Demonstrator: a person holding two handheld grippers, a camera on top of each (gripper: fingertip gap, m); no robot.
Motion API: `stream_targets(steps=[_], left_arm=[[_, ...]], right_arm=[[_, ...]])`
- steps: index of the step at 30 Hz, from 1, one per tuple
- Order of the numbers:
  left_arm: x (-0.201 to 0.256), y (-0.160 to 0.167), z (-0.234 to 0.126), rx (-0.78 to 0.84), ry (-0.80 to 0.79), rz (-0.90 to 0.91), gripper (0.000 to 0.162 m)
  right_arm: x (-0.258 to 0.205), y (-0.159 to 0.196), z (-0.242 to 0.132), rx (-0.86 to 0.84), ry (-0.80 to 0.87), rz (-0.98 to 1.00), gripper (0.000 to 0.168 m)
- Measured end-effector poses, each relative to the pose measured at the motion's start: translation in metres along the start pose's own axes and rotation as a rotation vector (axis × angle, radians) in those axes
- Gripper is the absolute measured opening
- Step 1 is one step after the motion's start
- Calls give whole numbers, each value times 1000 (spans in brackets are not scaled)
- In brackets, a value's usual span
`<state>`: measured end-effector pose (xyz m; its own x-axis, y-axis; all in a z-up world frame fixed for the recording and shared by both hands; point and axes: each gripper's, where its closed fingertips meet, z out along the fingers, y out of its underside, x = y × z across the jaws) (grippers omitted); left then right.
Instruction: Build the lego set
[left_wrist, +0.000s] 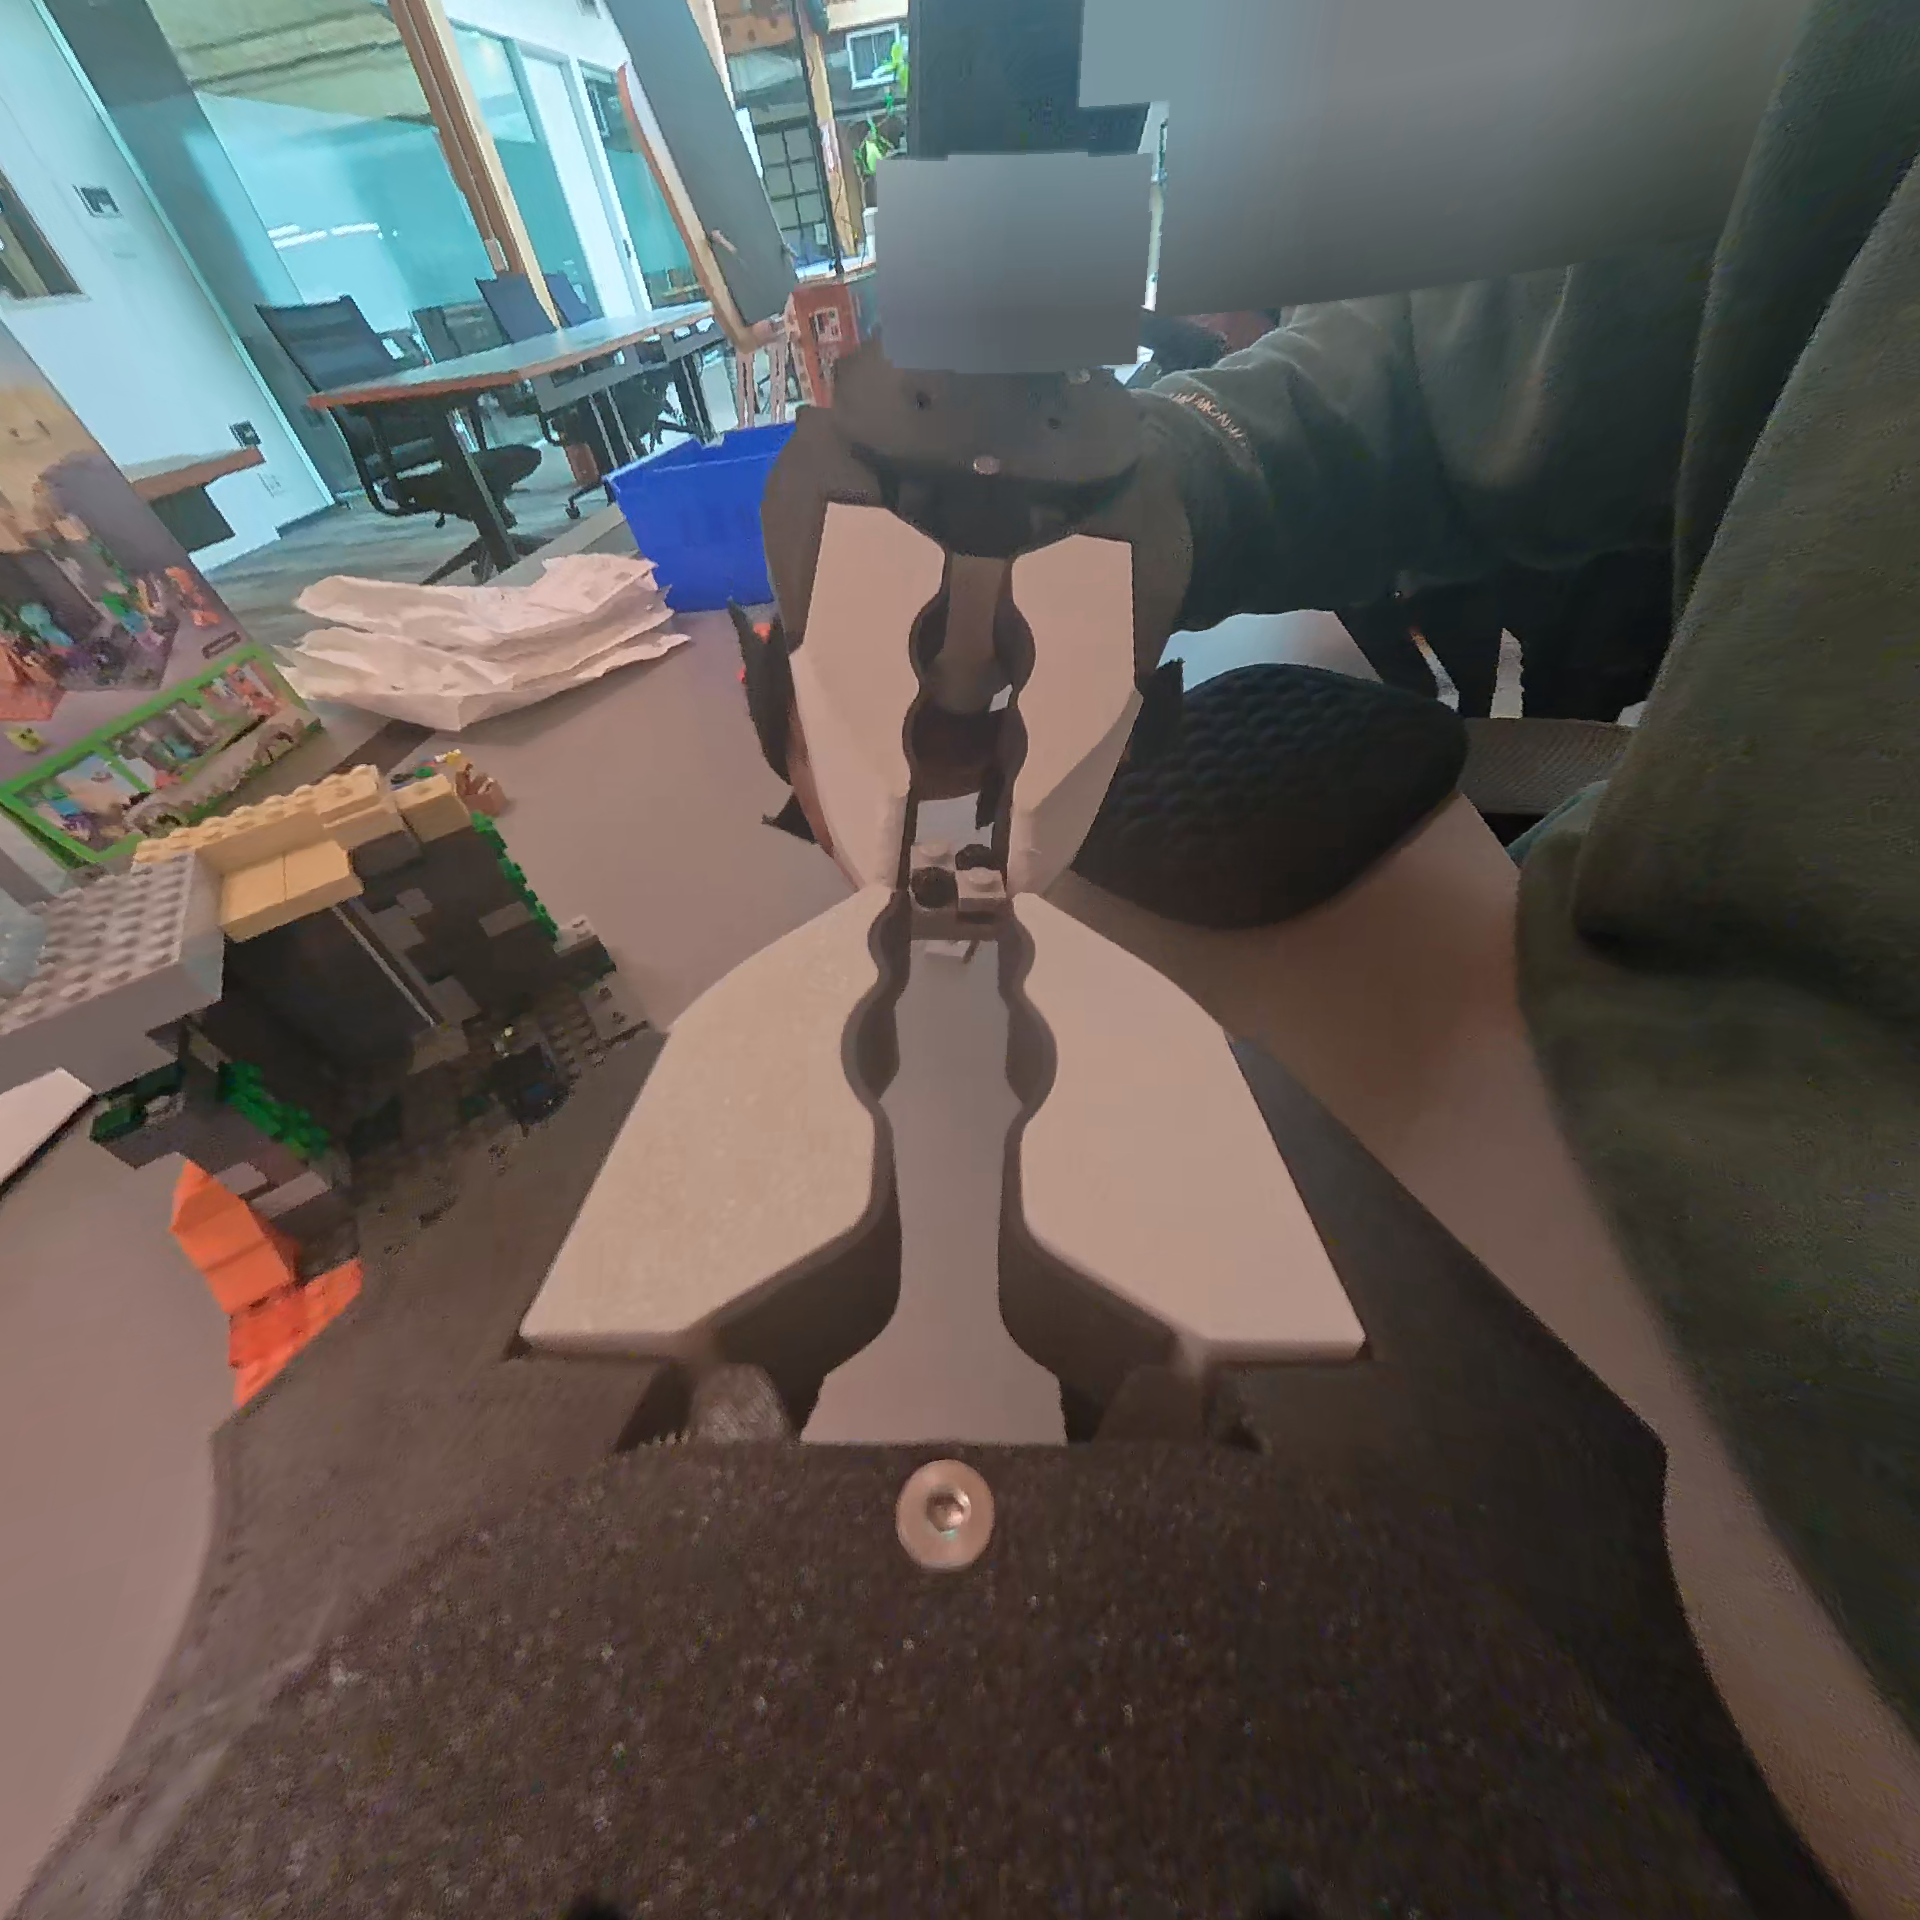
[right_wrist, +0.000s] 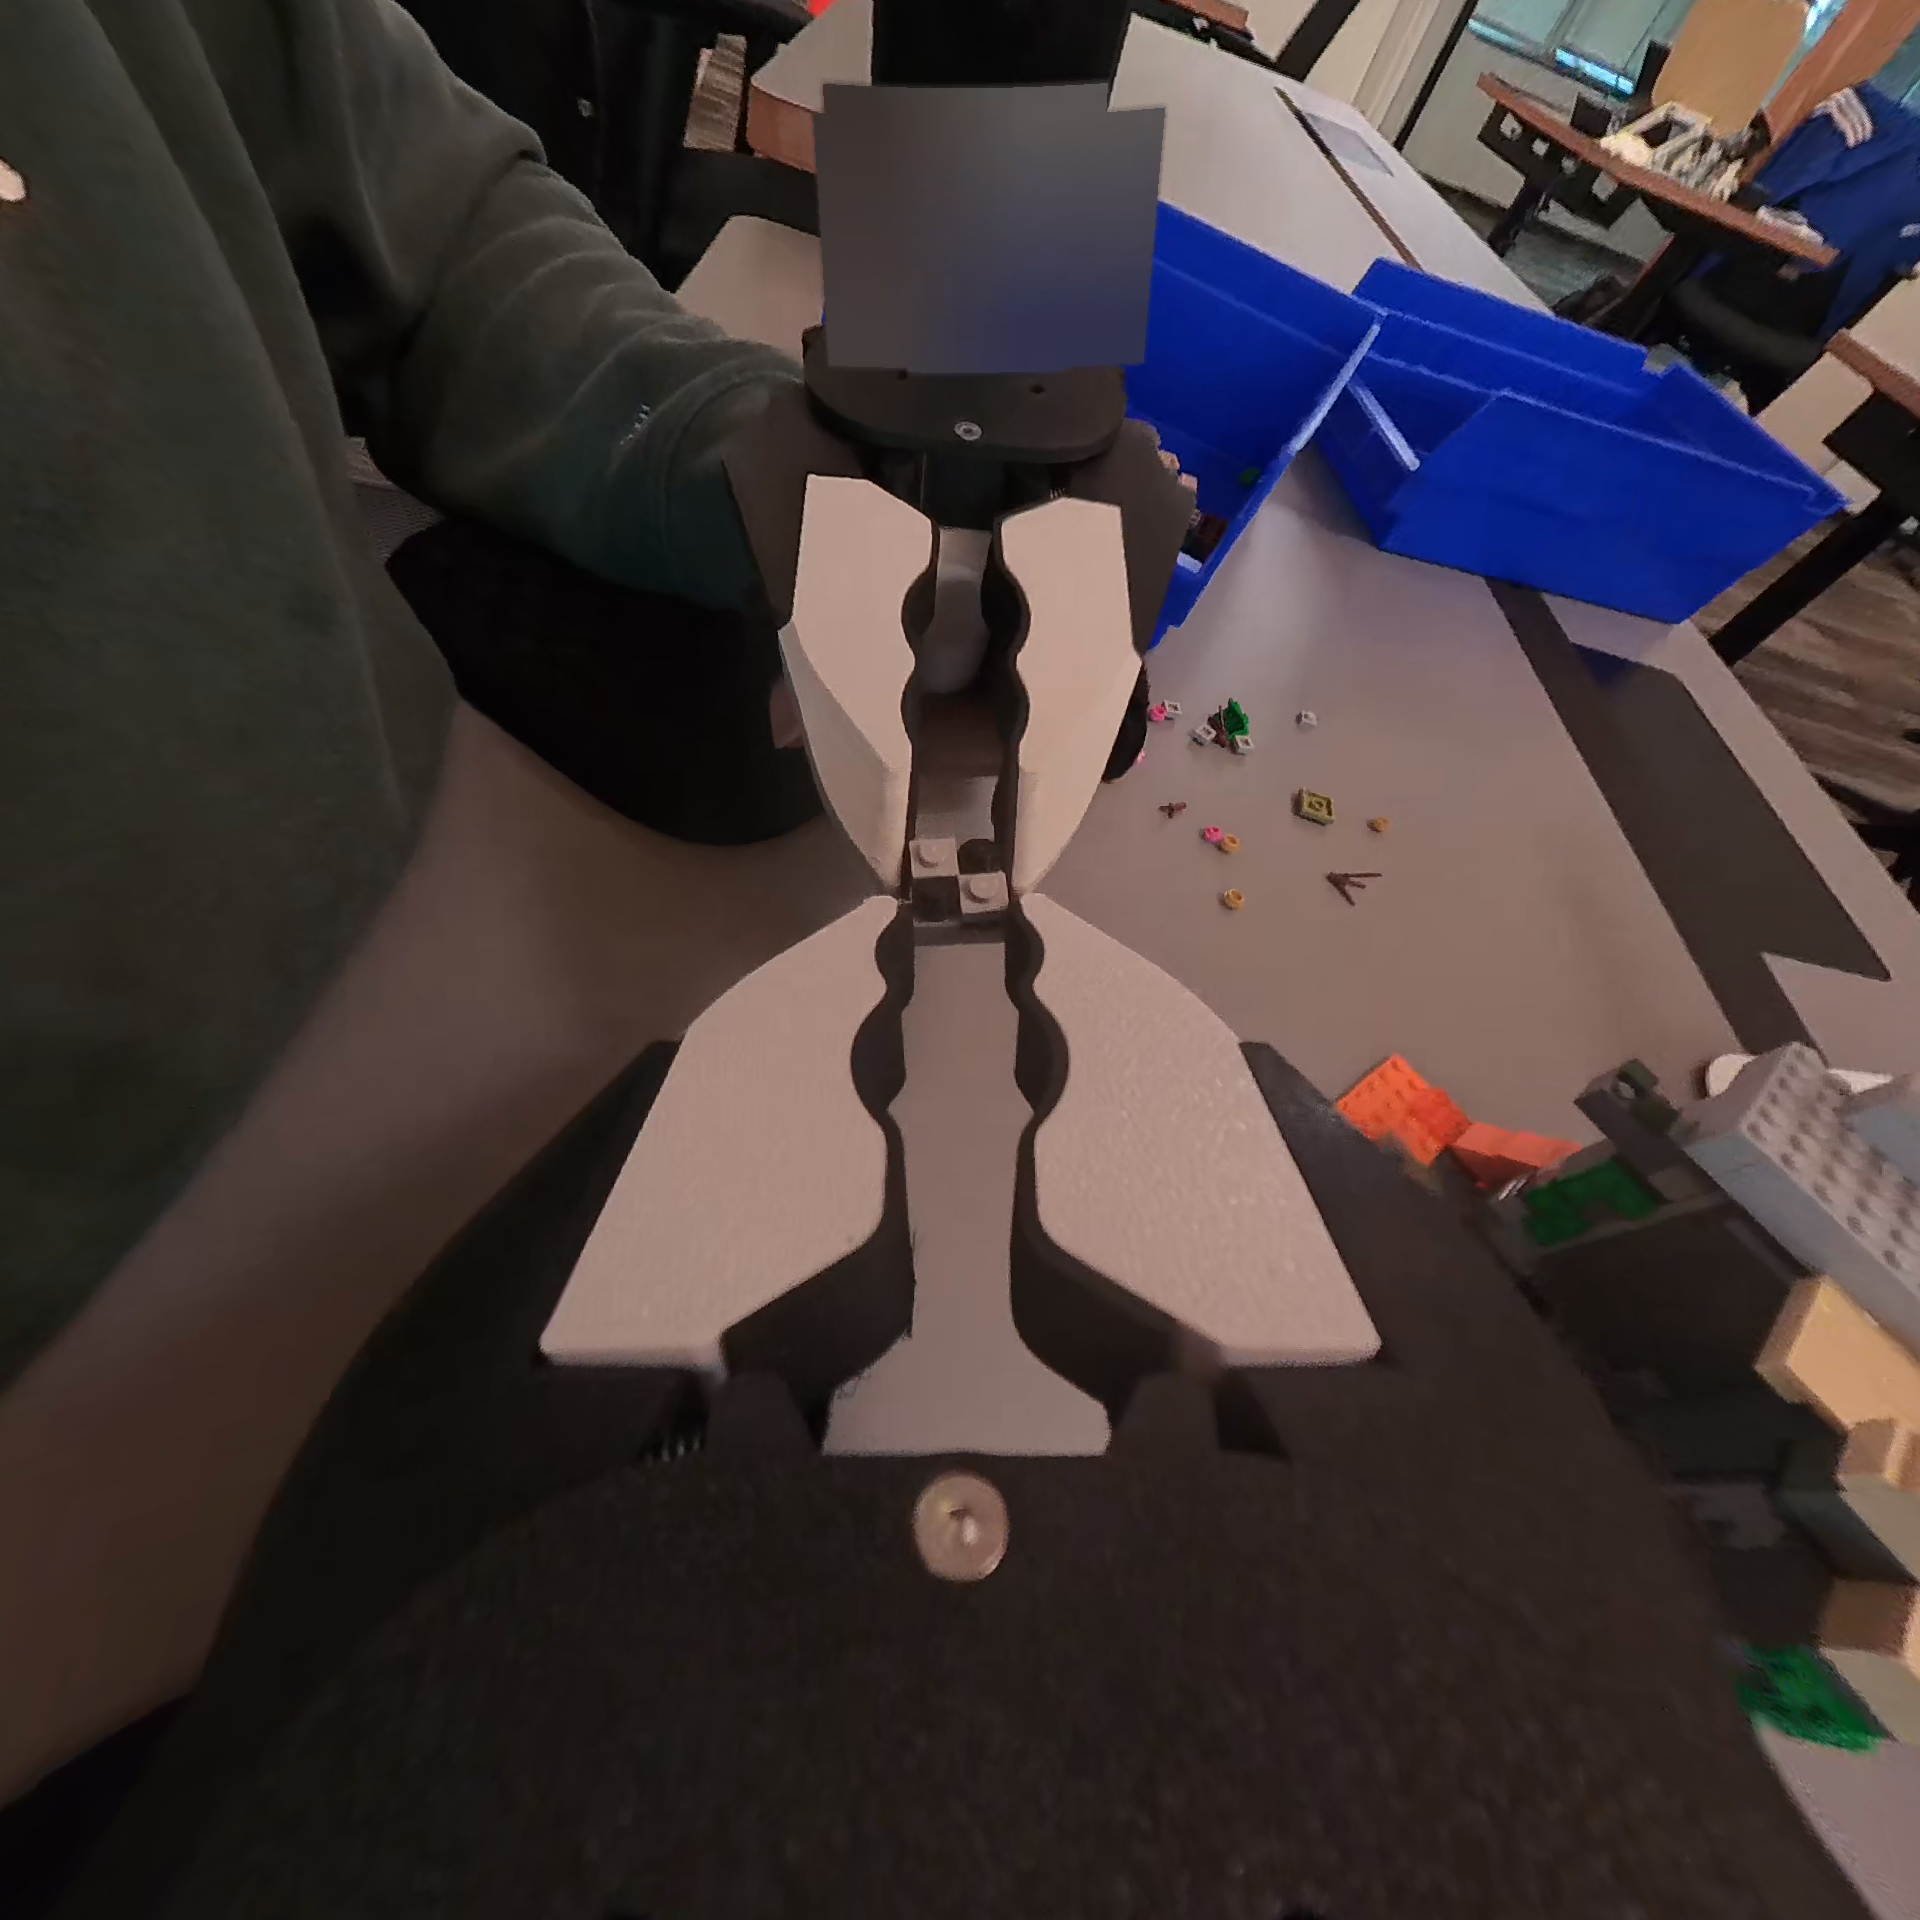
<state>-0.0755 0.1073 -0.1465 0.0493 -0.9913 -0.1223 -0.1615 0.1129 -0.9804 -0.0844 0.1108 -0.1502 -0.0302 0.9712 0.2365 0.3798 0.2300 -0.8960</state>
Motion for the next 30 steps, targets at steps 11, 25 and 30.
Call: stream_targets(steps=[11,25,30], left_arm=[[-4,17,3,-67,12,-58,16],[-29,15,-12,-34,-75,-111,16],[-39,15,-17,-13,-110,-138,16]], right_arm=[[1,15,6,-12,-23,128,16],[30,34,7,-92,107,226,33],[47,45,4,-100,208,251,0]])
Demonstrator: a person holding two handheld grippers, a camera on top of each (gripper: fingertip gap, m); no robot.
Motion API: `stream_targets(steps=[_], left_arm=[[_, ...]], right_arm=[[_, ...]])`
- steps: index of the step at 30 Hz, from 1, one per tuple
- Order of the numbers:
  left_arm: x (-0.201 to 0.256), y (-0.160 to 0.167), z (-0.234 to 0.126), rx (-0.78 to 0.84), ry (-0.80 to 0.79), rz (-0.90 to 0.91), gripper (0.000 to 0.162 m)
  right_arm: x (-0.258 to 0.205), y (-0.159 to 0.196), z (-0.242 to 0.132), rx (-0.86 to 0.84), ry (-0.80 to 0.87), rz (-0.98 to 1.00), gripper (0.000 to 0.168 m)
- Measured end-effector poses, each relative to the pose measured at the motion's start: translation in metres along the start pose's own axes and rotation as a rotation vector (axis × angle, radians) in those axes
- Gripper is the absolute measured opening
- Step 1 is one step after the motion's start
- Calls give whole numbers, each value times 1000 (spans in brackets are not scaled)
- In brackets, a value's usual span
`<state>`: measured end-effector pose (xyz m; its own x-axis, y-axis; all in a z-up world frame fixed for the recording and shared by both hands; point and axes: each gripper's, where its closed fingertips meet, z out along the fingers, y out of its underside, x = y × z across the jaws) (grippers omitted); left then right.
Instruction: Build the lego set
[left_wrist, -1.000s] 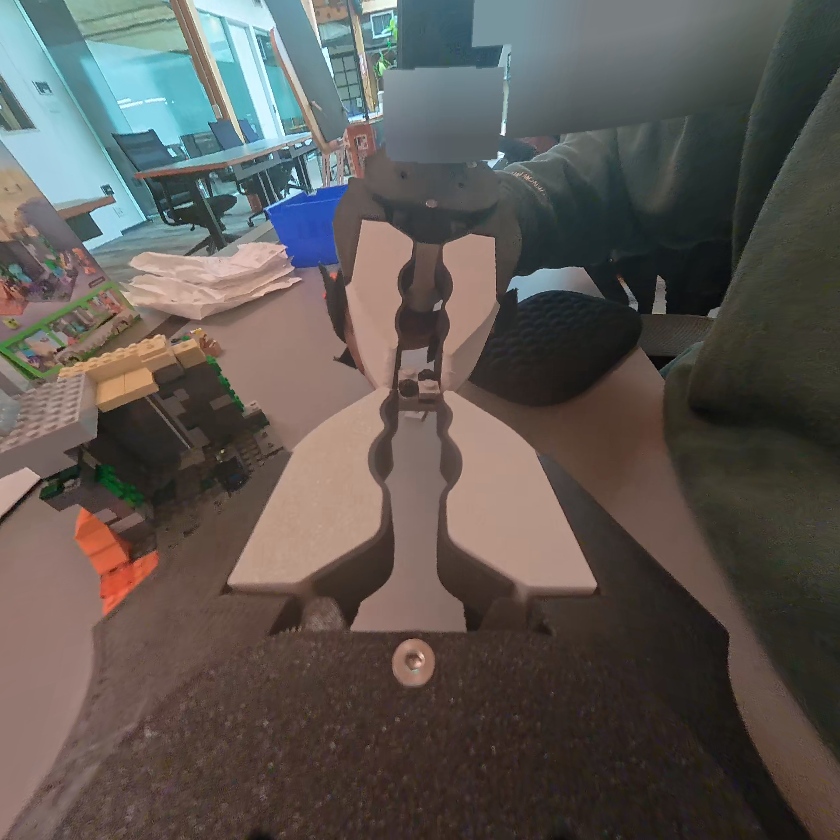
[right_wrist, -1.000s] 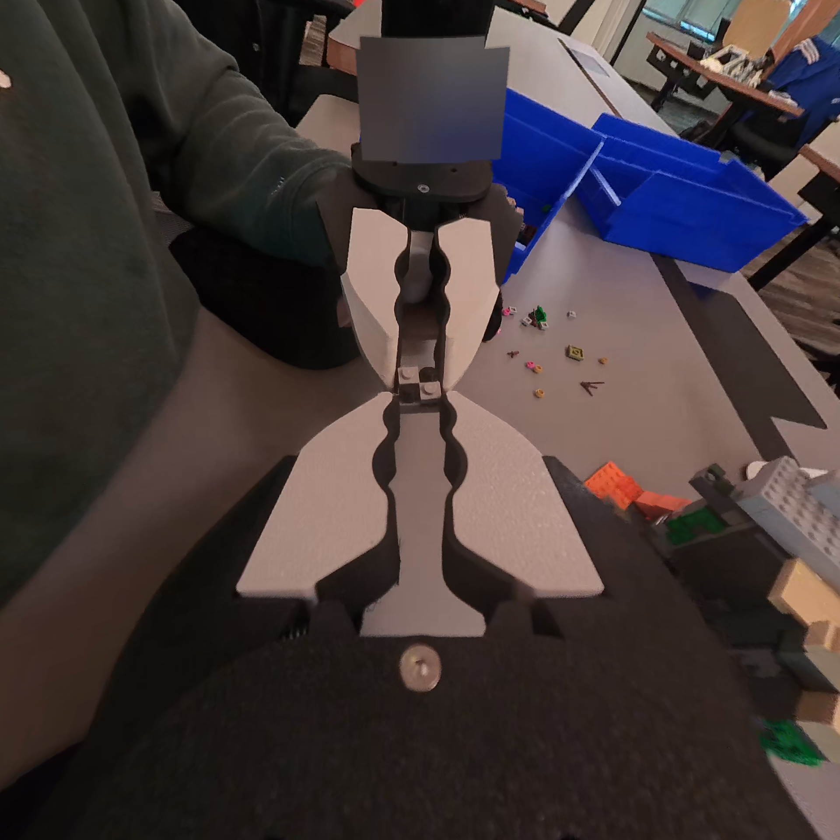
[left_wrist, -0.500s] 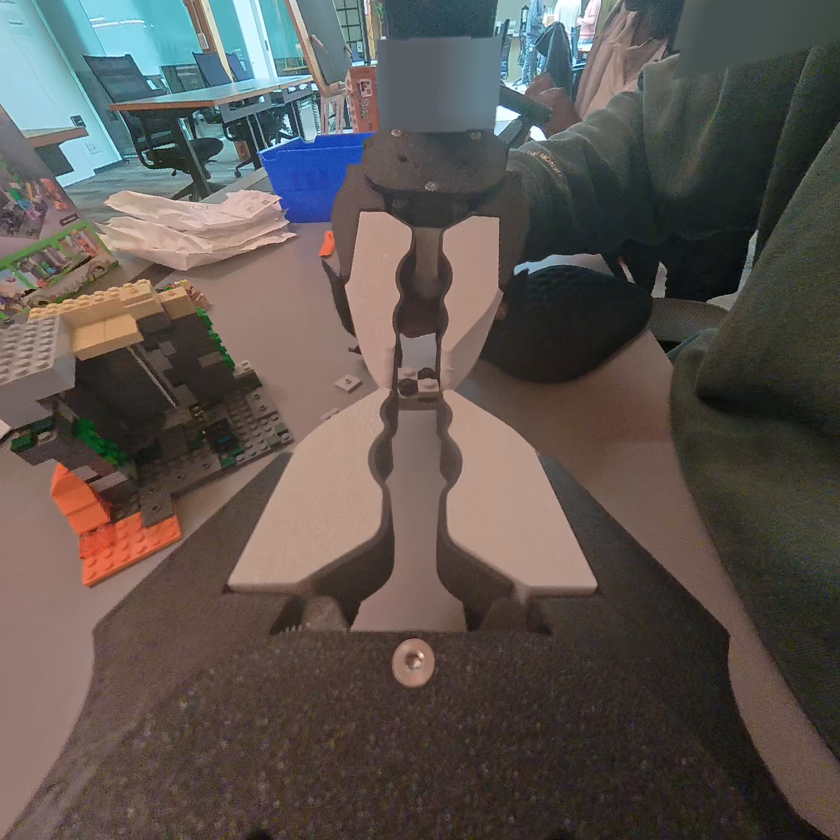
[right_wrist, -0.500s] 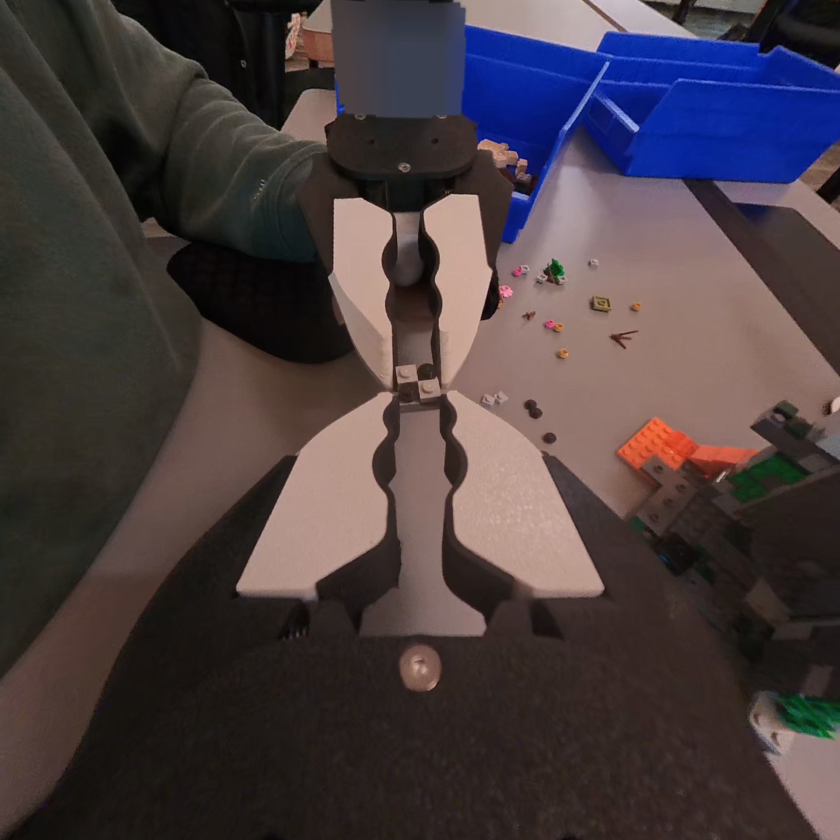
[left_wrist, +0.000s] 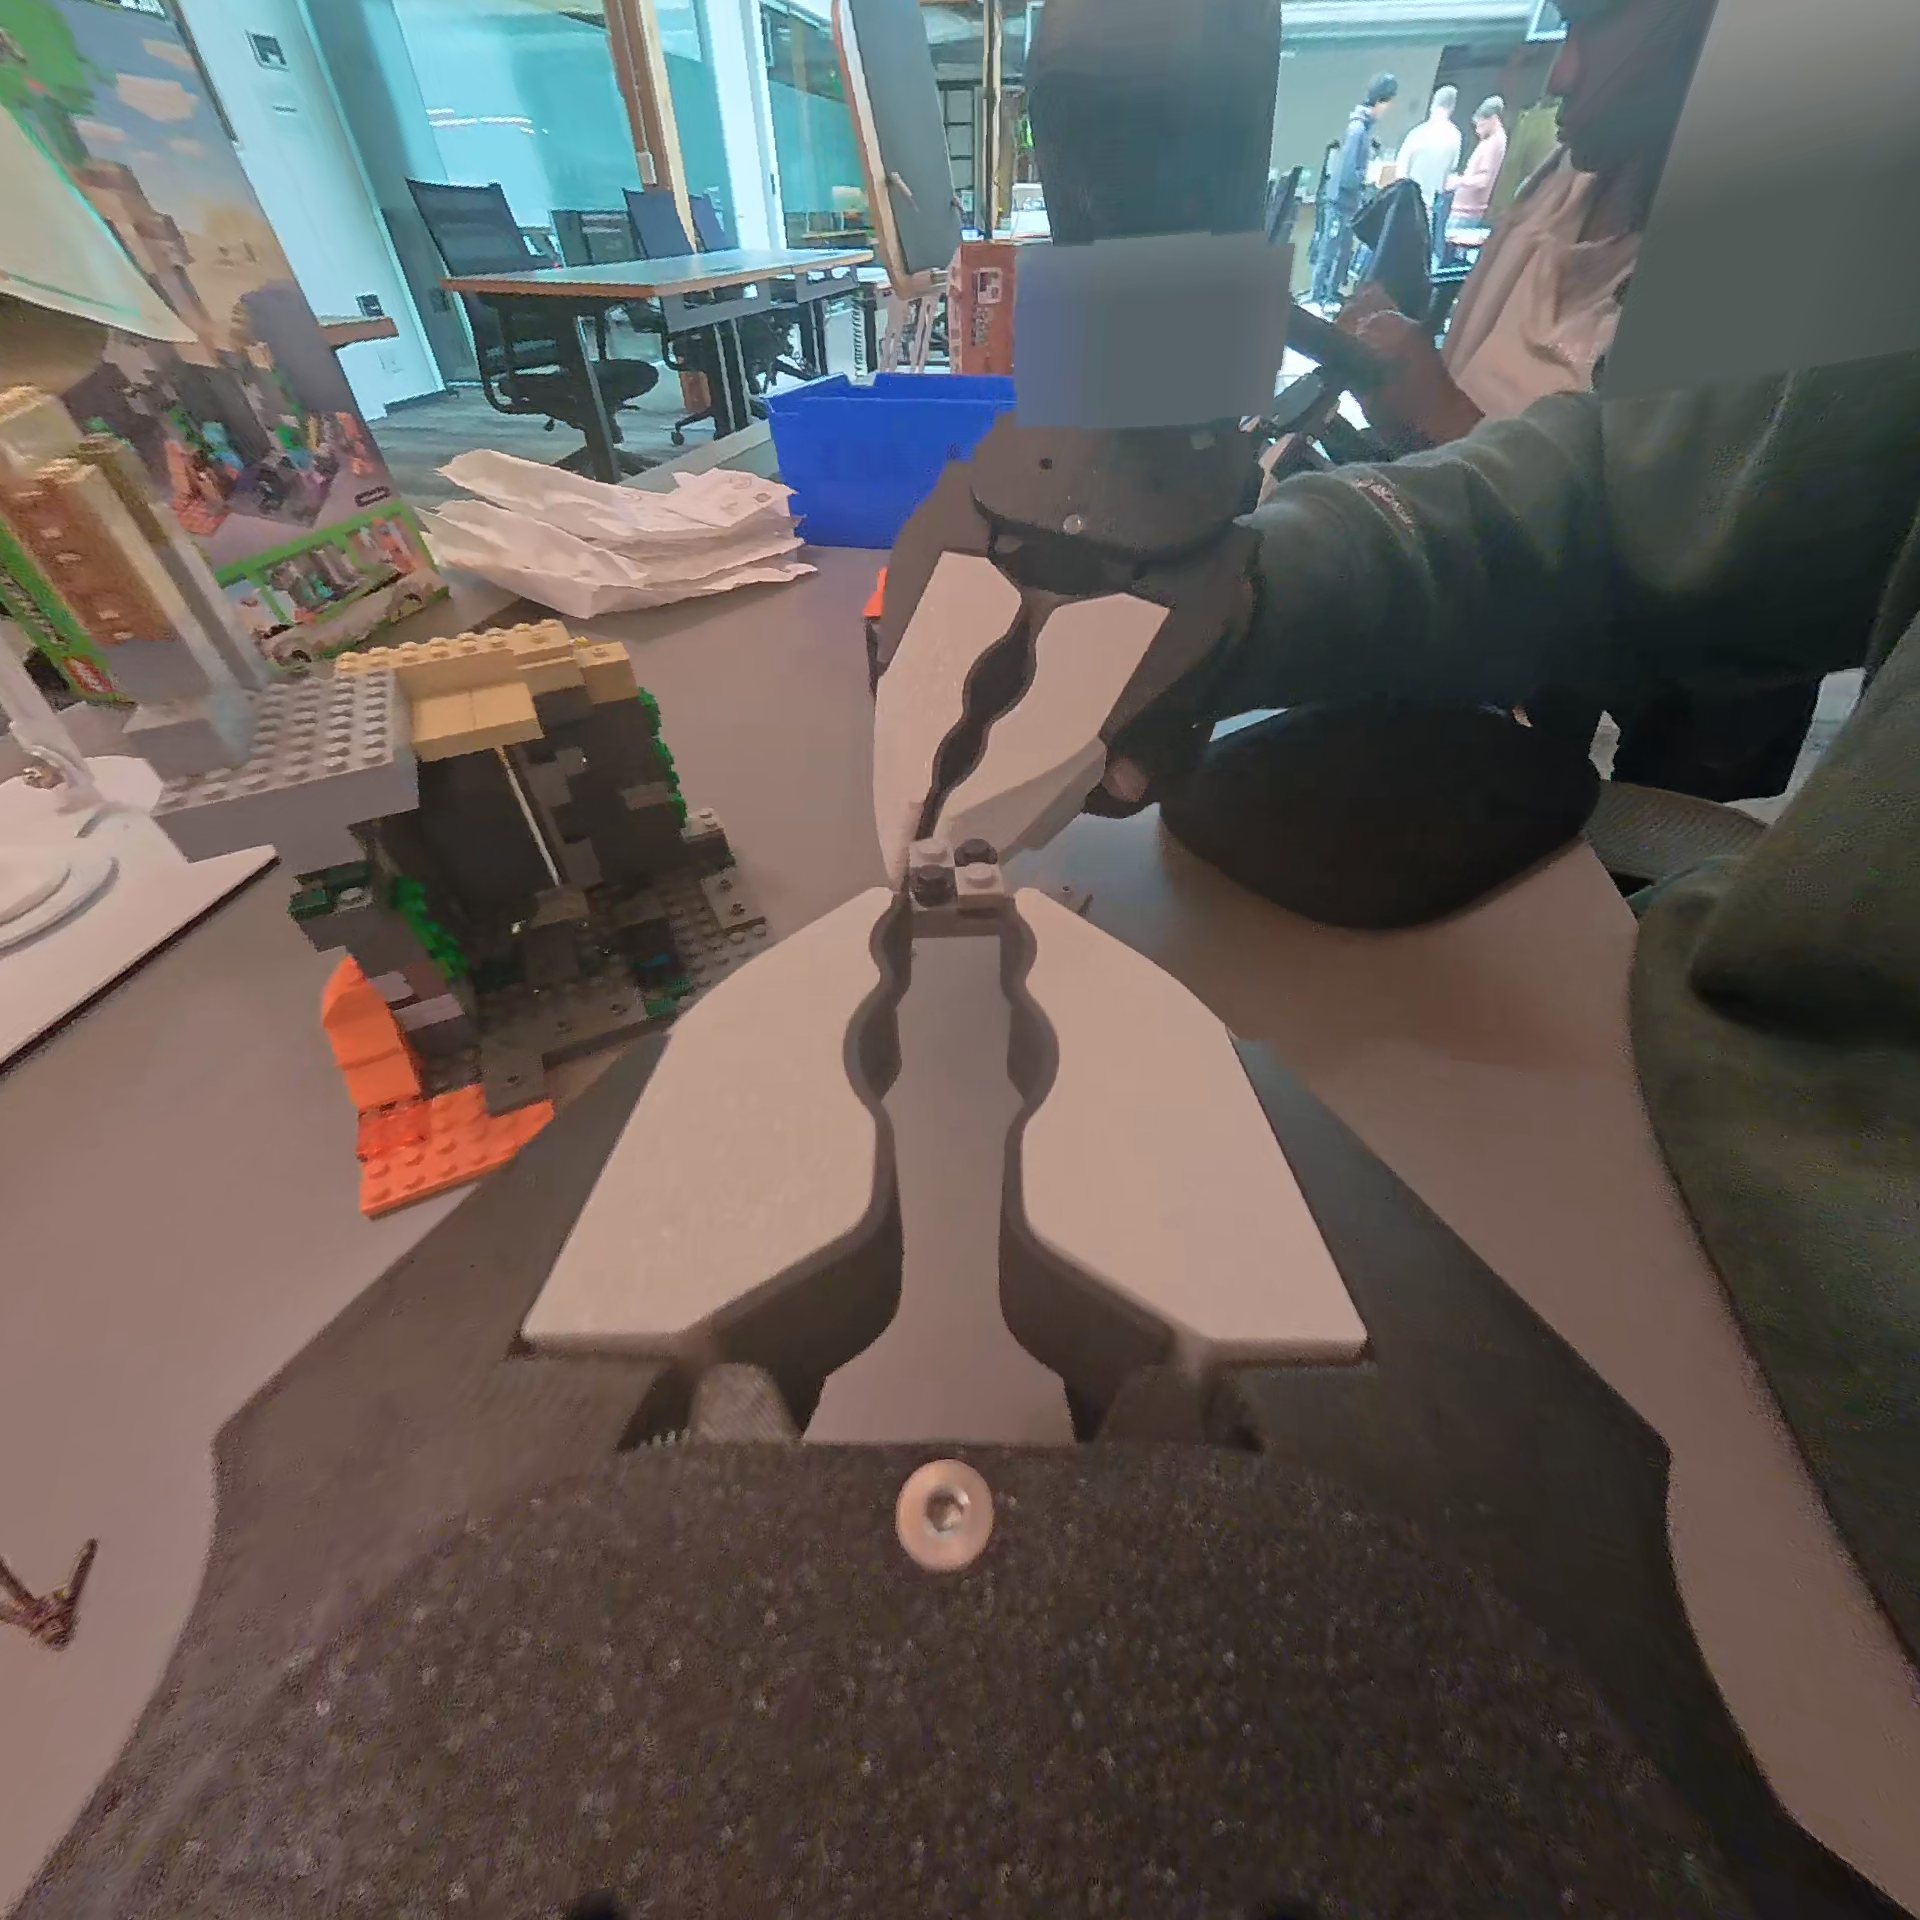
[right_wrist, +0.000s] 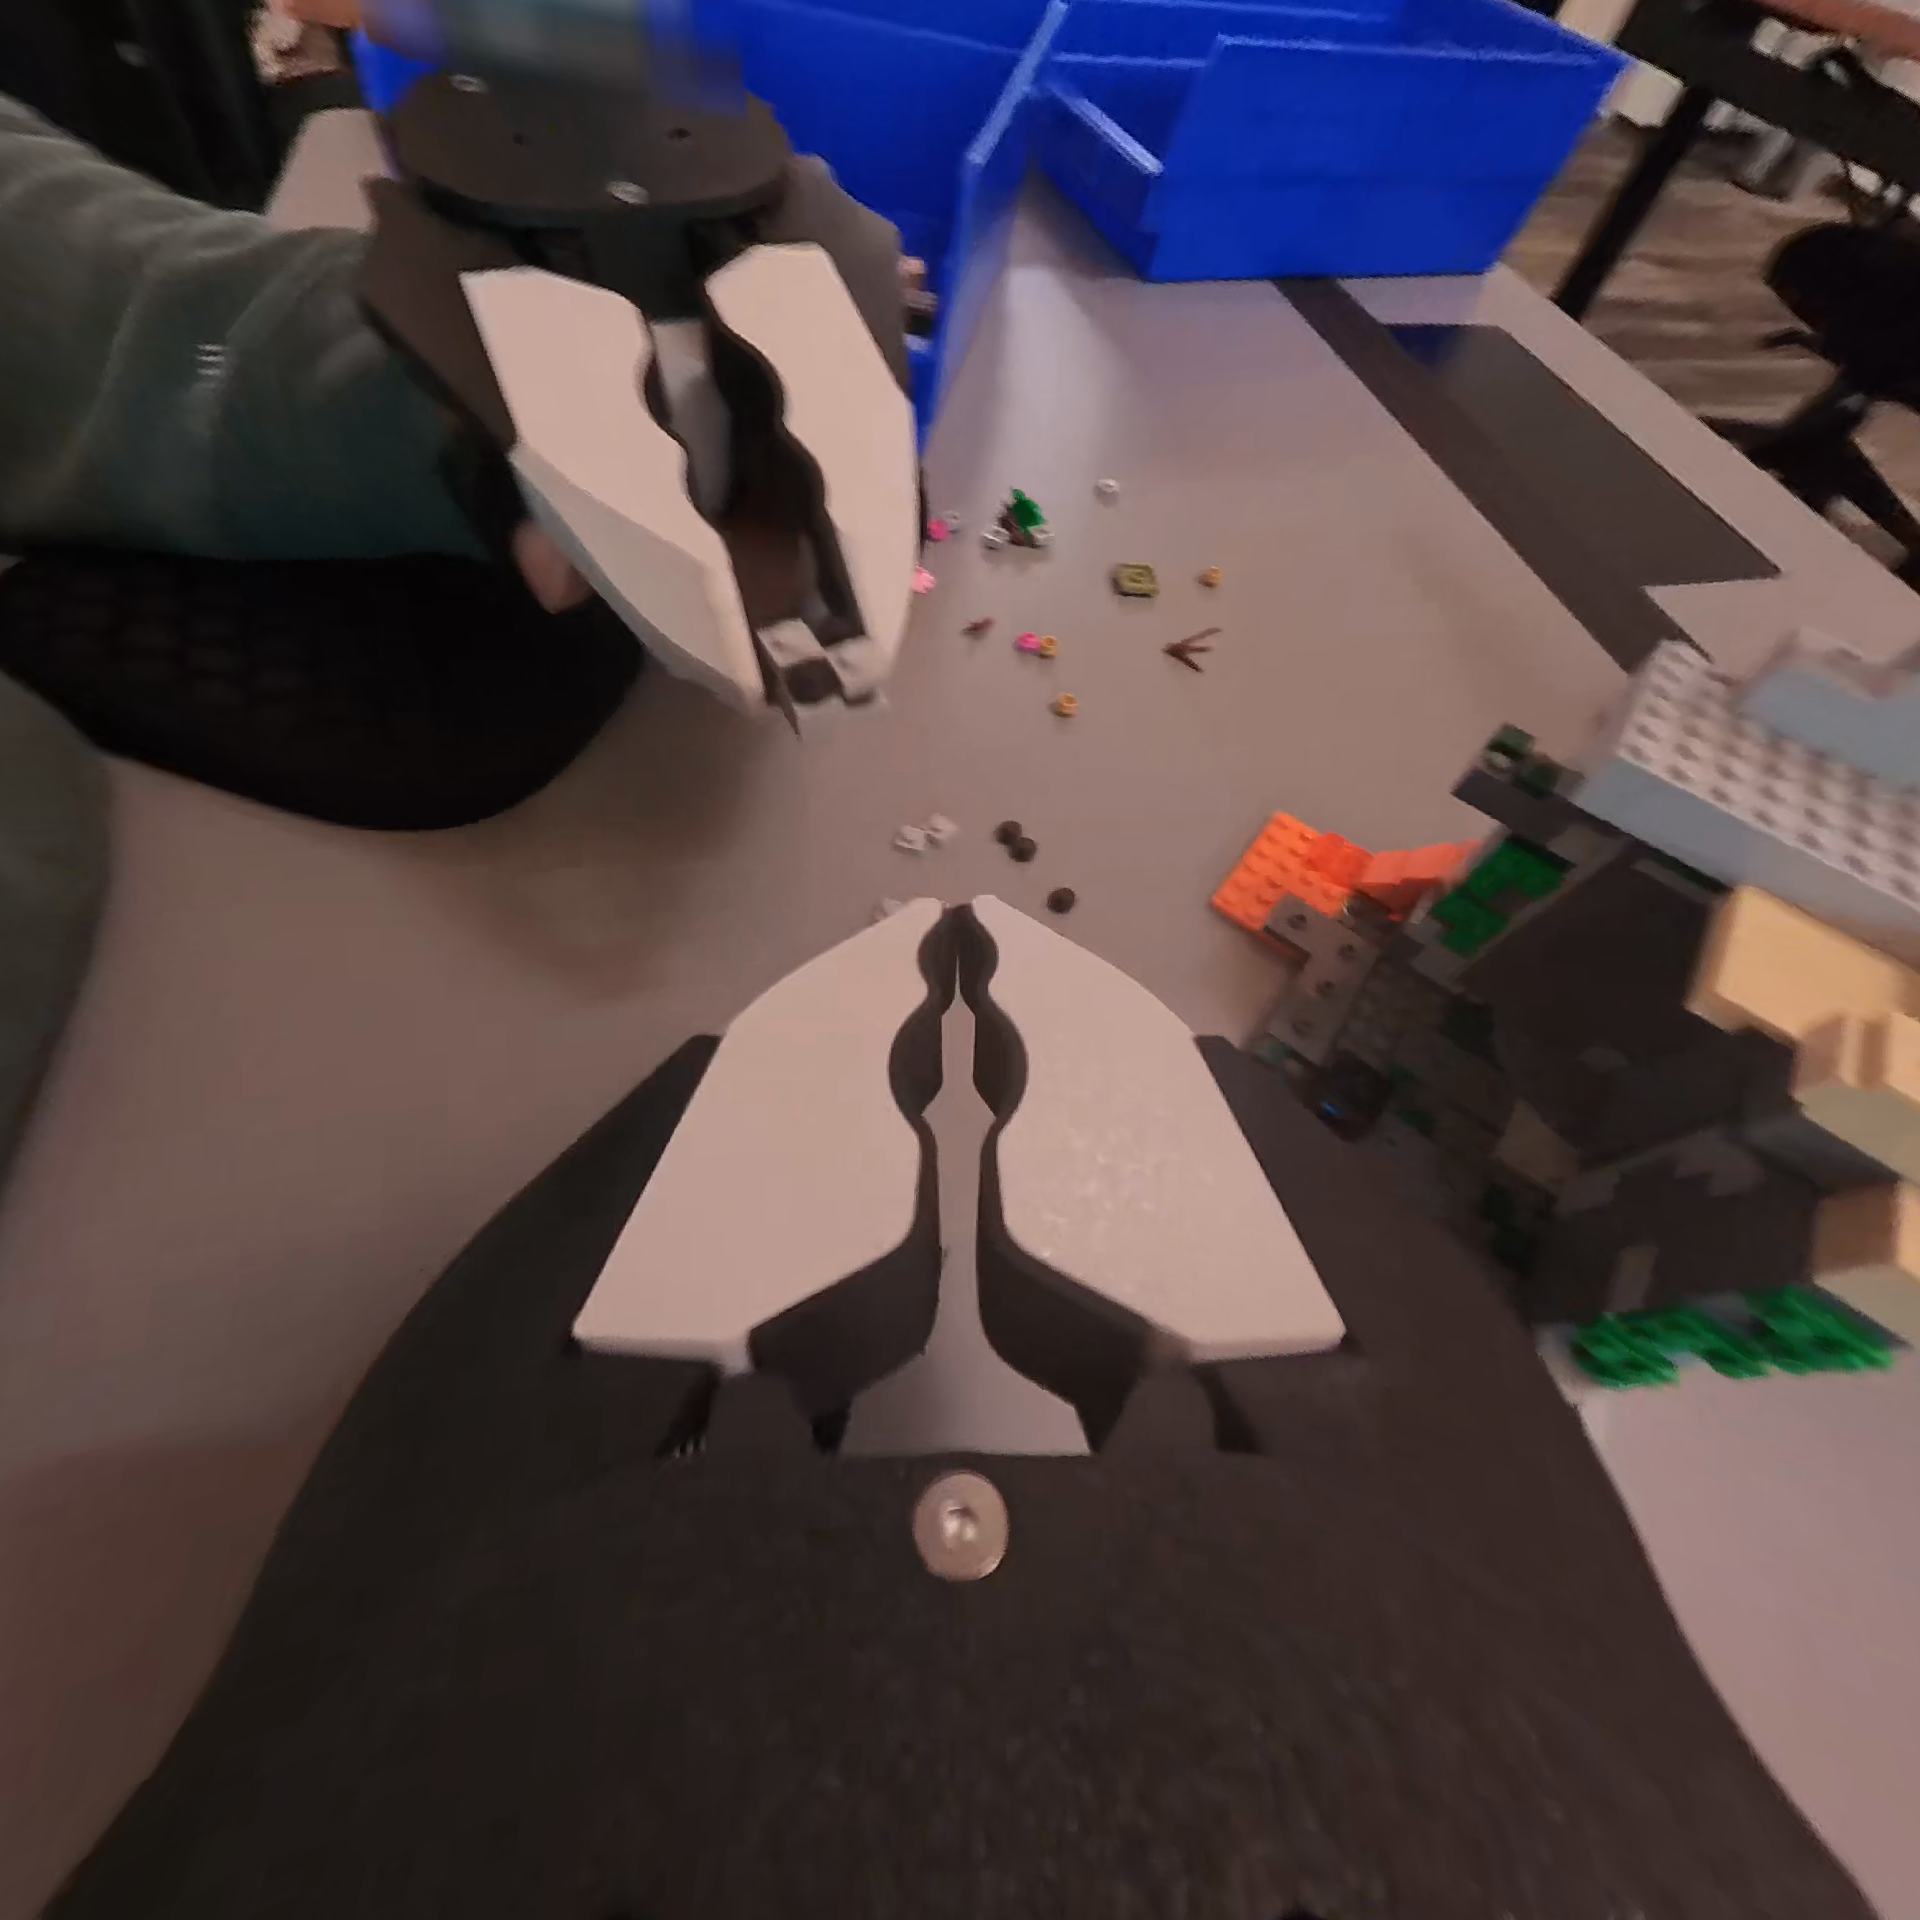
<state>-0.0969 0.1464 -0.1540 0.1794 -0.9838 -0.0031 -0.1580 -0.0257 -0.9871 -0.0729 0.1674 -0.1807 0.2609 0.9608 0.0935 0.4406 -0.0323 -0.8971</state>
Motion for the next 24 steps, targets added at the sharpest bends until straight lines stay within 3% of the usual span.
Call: stream_targets(steps=[11,17,24], left_arm=[[-35,7,-28,0,-143,-27,16],[-48,11,-38,12,-183,-36,16],[-47,17,-34,11,-163,-29,16]], right_arm=[[34,14,11,-52,101,97,0],[51,15,-17,-60,171,42,2],[46,39,-54,-142,56,-7,17]])
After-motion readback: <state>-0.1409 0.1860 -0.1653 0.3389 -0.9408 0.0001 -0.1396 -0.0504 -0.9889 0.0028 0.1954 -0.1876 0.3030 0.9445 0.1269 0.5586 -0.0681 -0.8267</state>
